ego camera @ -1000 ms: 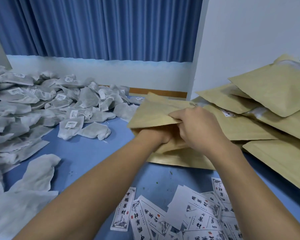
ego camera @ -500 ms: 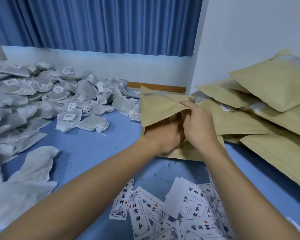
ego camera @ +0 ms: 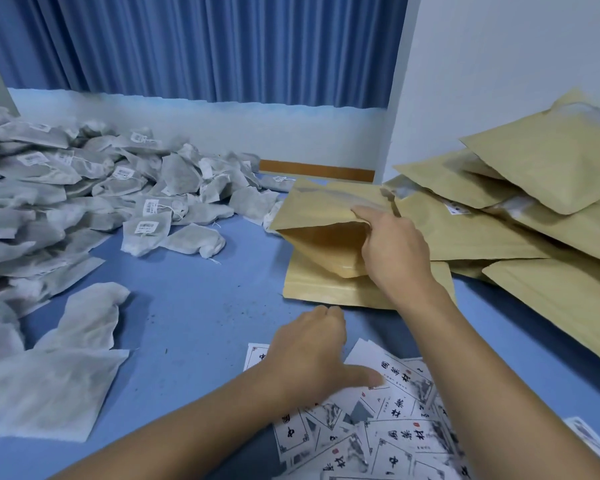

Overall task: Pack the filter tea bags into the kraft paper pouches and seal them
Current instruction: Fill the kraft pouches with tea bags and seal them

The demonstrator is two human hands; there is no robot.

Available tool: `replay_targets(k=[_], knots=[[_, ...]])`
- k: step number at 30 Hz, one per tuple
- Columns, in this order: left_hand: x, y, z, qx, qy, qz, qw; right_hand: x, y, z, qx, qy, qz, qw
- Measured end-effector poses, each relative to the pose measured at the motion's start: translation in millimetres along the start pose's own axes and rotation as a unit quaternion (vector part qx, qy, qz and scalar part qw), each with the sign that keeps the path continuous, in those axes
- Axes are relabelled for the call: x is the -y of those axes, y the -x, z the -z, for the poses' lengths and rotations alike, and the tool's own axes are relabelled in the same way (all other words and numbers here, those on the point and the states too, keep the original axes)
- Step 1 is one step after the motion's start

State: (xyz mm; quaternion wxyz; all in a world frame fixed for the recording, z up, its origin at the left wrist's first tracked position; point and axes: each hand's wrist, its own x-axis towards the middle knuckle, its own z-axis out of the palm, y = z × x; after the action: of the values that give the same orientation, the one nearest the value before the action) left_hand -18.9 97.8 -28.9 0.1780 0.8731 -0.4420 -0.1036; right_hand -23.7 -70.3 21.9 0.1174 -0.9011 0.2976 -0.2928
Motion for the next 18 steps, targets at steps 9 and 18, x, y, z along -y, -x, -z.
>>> replay_targets(k=[9,18], knots=[[2.9,-4.8,13.4,0.029,0.282,0.020,0.959,-2.4,-2.6,1.3,0.006,-0.009,-0.010,1.000],[-27.3,-48.3,51.6,-0.123,0.709,0.186,0.669,9.7,-1.1,10.9,0.033,0.008,0.031,0.999]])
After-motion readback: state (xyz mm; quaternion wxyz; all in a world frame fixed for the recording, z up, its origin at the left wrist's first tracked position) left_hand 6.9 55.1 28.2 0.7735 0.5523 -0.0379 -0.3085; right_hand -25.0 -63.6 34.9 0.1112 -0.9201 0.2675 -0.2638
